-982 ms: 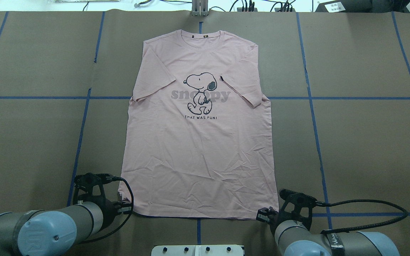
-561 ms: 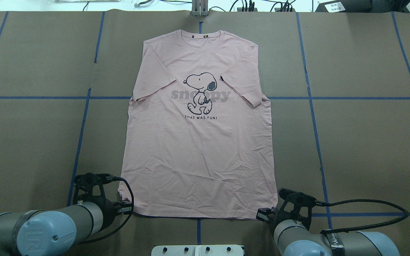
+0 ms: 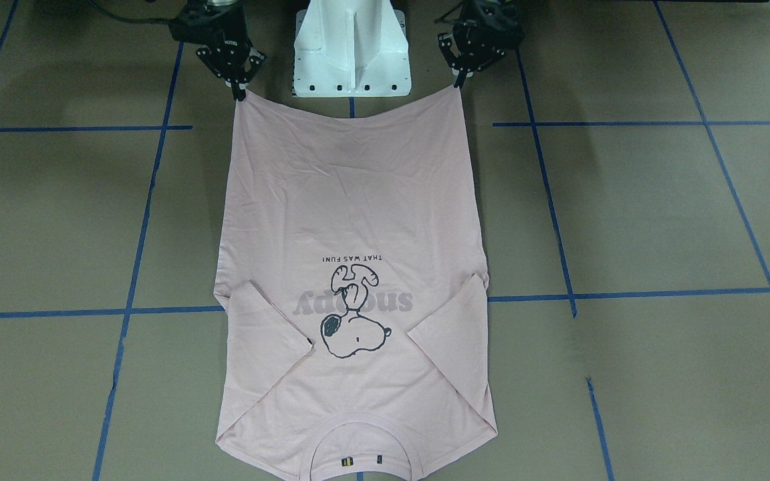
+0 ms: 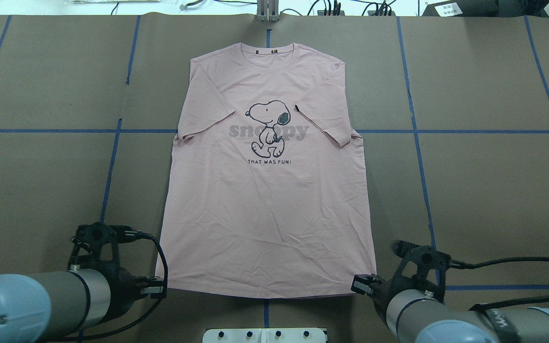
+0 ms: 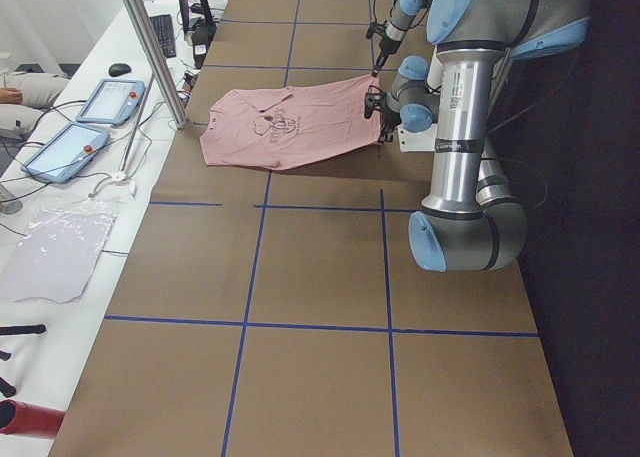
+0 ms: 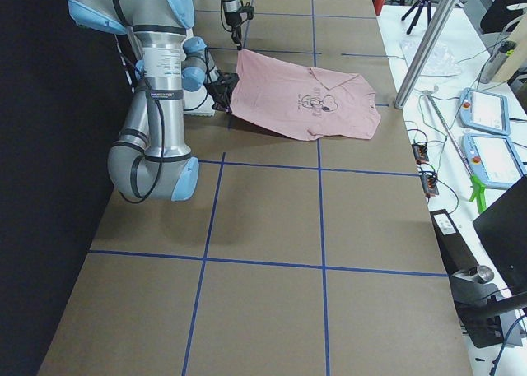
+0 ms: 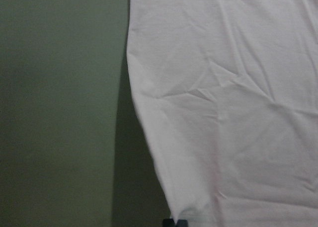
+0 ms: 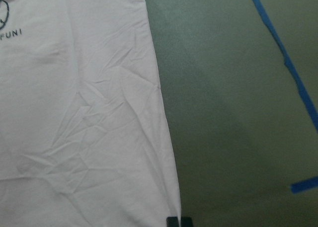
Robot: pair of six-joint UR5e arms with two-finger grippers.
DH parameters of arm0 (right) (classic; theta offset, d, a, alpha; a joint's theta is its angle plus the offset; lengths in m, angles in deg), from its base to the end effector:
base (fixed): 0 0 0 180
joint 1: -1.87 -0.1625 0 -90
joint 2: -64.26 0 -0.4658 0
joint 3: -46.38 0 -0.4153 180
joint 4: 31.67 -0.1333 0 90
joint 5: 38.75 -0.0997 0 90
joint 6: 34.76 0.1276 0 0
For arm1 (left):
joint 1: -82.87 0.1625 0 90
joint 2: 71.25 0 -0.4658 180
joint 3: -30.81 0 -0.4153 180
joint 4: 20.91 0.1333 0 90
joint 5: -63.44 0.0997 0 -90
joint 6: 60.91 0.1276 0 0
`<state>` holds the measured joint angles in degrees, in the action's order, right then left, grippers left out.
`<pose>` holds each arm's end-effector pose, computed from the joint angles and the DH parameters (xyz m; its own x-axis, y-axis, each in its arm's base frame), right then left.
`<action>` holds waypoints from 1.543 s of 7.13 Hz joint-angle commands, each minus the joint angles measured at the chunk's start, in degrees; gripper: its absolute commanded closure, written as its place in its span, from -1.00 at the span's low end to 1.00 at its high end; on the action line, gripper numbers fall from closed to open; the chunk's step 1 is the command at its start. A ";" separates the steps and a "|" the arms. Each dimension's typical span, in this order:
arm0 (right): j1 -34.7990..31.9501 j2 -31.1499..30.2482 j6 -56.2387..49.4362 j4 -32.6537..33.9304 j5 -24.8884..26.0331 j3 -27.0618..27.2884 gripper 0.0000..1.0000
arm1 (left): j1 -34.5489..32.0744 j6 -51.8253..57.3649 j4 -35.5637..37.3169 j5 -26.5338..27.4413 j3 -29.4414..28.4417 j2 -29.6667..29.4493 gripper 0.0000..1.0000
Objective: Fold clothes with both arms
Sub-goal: 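Lift the hem with both grippers and fold it toward the collar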
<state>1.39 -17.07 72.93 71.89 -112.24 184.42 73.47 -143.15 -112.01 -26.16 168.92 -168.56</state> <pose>-0.4531 -0.1734 0.2969 0.6335 0.2967 0.7146 -0.4145 0.9100 -0.0103 0.4284 -0.2069 0.2698 0.5621 0.0438 -0.8259 0.0940 0.9887 0.1164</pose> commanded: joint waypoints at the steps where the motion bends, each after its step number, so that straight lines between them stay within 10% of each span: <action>1: -0.57 11.63 -0.54 23.86 -6.03 14.67 1.00 | -7.86 2.68 17.63 -10.02 10.39 -9.86 1.00; 4: -7.13 19.28 -11.75 30.31 -6.23 11.13 1.00 | -13.07 9.60 20.79 -11.91 4.57 -15.27 1.00; 11: -34.84 21.39 -29.90 -4.12 -12.03 -26.04 1.00 | -34.18 26.77 3.94 -12.26 -30.85 -26.07 1.00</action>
<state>-30.70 3.72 44.28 72.01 -124.09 163.31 41.35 -117.57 -104.66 -38.42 143.70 -192.77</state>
